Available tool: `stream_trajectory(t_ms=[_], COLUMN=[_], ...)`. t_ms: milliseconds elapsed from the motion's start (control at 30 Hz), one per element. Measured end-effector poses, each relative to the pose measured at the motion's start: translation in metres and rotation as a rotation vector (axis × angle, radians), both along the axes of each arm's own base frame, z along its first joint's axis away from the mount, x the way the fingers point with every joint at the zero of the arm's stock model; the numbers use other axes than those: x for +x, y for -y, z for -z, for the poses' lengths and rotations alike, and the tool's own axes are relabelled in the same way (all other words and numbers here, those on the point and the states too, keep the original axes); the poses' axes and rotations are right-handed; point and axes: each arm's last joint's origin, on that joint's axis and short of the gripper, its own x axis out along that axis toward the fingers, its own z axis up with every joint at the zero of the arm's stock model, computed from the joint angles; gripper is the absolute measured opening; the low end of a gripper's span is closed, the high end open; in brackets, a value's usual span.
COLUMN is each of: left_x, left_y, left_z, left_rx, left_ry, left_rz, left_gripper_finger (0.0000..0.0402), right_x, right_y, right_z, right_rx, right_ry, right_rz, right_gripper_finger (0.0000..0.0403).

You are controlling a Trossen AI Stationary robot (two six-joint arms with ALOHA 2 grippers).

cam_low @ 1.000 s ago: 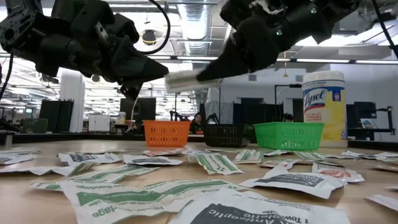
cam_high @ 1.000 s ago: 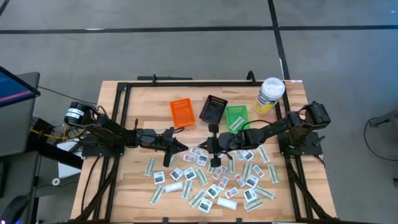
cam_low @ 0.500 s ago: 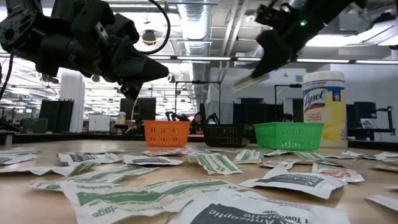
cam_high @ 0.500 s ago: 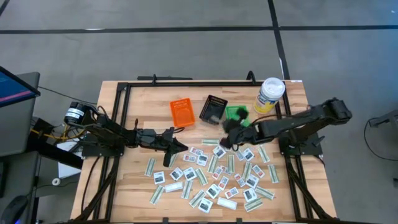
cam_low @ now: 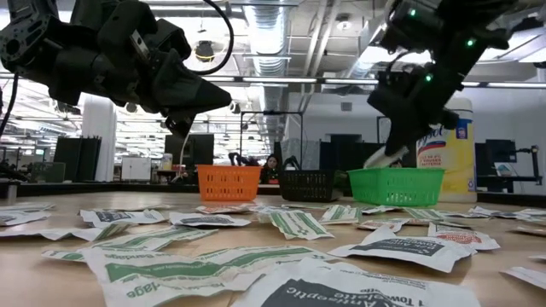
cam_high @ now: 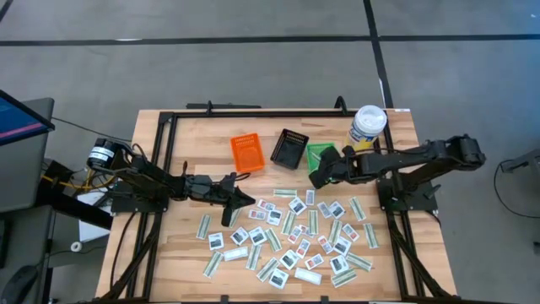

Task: Pick & Place First Aid Supplies
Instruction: Put the green bandage pack into the green basket

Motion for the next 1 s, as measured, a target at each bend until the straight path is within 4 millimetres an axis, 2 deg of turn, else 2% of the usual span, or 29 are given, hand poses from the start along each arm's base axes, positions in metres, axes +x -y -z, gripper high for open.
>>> stream_trajectory(t_ms=[233,667,900,1000], left_x=[0.0,0.0,0.0,0.0], left_y=[0.0,0.0,0.0,0.0], left_z=[0.0,0.0,0.0,0.0], left_rx=[0.0,0.0,0.0,0.0], left_ry=[0.0,0.0,0.0,0.0], left_rz=[0.0,0.0,0.0,0.0], left_gripper_finger=[0.0022,0.0022,0.0022,0.0022], right_x=[0.003,0.003,0.007,0.013], right_y=[0.006,0.004,0.002,-0.006], right_z=[-0.002,-0.002,-0.004,-0.008], right_rx=[0.014,0.021,0.002,-0.029], right_ry=[0.036,0.03,0.047,0.081], right_rz=[0.004,-0.017,-0.071,-0.163], right_gripper_finger=[0.002,0.0119,0.0151,0.0163])
